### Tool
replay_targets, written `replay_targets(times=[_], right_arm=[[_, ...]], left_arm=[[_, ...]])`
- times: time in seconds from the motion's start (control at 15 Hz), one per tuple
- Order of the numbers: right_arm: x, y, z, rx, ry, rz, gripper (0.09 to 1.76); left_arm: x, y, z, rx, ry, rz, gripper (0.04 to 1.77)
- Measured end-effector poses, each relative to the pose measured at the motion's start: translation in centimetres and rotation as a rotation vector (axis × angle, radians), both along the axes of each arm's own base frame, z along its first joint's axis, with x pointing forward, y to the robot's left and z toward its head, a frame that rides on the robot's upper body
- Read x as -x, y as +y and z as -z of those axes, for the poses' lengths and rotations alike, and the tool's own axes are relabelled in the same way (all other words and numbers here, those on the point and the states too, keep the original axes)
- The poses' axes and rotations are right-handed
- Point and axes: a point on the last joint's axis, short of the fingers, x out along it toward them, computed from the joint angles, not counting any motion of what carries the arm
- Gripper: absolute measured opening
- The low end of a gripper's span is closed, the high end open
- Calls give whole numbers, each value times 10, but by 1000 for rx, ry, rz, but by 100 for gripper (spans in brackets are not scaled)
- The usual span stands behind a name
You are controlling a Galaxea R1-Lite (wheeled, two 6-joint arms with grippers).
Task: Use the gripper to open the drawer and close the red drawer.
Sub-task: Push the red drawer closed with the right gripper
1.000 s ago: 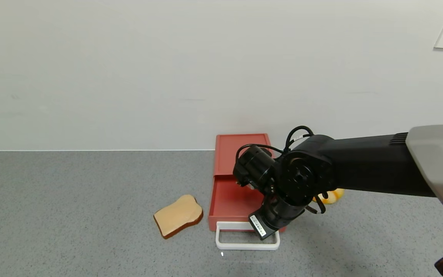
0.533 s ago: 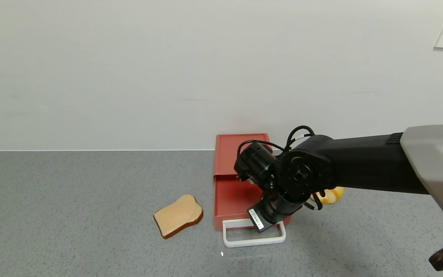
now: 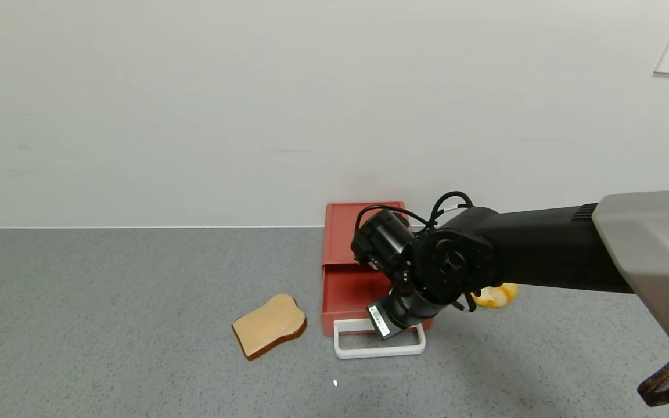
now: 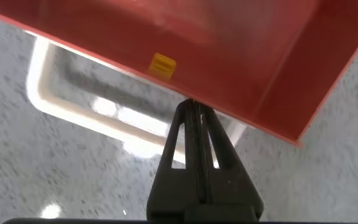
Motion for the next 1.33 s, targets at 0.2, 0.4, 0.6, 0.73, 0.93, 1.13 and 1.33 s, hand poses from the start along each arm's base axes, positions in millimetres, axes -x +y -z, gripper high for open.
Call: replay_targets(times=[0.2, 0.4, 0.6, 0.73, 0.93, 1.13, 1.33], right_arm=[[-6, 2, 1, -29, -29, 4, 12], [-12, 4, 1, -50, -53, 10, 12], [-21, 4, 1, -65, -68, 25, 12], [-27, 5, 1, -84, -89, 30, 12], [-33, 6, 2, -93, -100, 36, 12], [-39, 7, 1, -111, -123, 41, 12], [-44, 10, 0, -132, -146, 43, 12]], left_arm=[[0, 0, 0, 0, 0, 0, 172], [0, 0, 0, 0, 0, 0, 172], [0, 0, 0, 0, 0, -1, 172], [0, 0, 0, 0, 0, -1, 172], [0, 0, 0, 0, 0, 0, 172], [0, 0, 0, 0, 0, 0, 172], [0, 0, 0, 0, 0, 0, 172]])
